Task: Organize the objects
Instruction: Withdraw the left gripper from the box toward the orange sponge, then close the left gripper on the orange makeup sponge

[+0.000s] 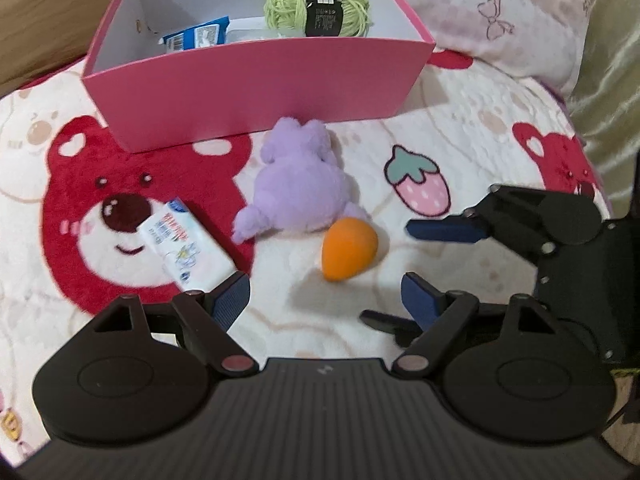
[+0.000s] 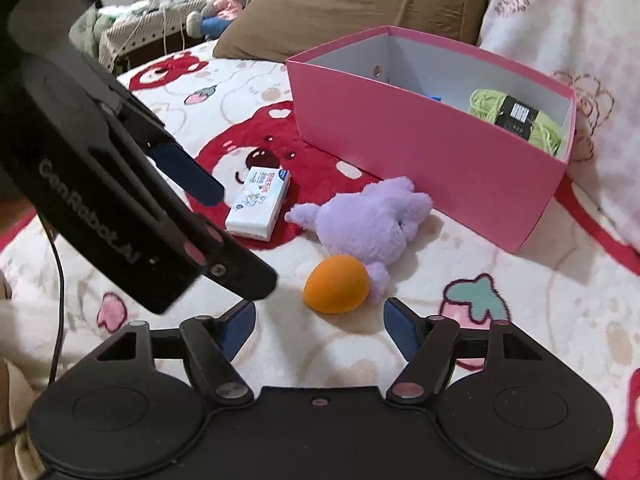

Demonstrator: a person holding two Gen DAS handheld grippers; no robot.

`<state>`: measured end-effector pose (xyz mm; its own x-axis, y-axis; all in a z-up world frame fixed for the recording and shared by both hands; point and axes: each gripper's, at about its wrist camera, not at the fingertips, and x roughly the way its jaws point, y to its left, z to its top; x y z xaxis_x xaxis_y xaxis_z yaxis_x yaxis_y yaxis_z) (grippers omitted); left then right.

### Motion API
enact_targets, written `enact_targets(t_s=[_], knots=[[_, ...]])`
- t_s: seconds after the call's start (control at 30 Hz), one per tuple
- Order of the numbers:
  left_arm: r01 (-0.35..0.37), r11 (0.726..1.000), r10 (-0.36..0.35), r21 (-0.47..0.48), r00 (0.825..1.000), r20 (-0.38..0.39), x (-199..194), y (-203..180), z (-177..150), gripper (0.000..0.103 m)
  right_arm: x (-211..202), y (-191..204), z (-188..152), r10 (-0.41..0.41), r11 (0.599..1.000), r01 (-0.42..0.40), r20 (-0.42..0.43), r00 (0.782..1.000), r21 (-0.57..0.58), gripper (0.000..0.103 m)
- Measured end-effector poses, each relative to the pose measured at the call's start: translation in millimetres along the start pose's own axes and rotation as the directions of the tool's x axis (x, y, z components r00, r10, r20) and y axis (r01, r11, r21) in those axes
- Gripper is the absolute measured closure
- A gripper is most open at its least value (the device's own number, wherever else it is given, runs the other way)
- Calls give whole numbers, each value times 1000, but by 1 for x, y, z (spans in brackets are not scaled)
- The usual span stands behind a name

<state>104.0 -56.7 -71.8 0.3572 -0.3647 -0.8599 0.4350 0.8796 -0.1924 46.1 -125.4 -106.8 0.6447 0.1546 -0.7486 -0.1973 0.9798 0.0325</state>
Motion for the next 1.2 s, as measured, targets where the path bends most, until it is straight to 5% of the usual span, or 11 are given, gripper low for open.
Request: enact_targets(t_s=[0.23, 0.53, 0.6, 0.77, 0.9, 1.2], knots=[[85, 996, -85, -15, 995, 44, 23, -9, -1, 29, 22, -12, -4, 24, 997, -23, -16, 1000, 74, 38], [106, 992, -104, -71, 994, 36, 43, 1, -1, 54, 35, -20, -9, 74, 985, -71, -14, 997, 159, 50], [127, 987, -125, -95, 992, 27, 50, 6, -2, 67, 40, -23, -12, 98, 975, -90, -27, 995, 201, 51], [130, 988, -125, -81, 990, 62, 52, 6, -9, 70, 42, -27, -16, 97, 968, -96, 8, 995, 231, 51], [136, 987, -132, -86, 990, 48, 53, 5, -5, 70, 43, -26, -16, 61, 977, -60, 3, 998, 206, 64], [154, 980, -153, -128, 988, 17, 47, 6, -2, 70, 38, -23, -14, 29, 982, -29, 5, 1000, 186, 66]])
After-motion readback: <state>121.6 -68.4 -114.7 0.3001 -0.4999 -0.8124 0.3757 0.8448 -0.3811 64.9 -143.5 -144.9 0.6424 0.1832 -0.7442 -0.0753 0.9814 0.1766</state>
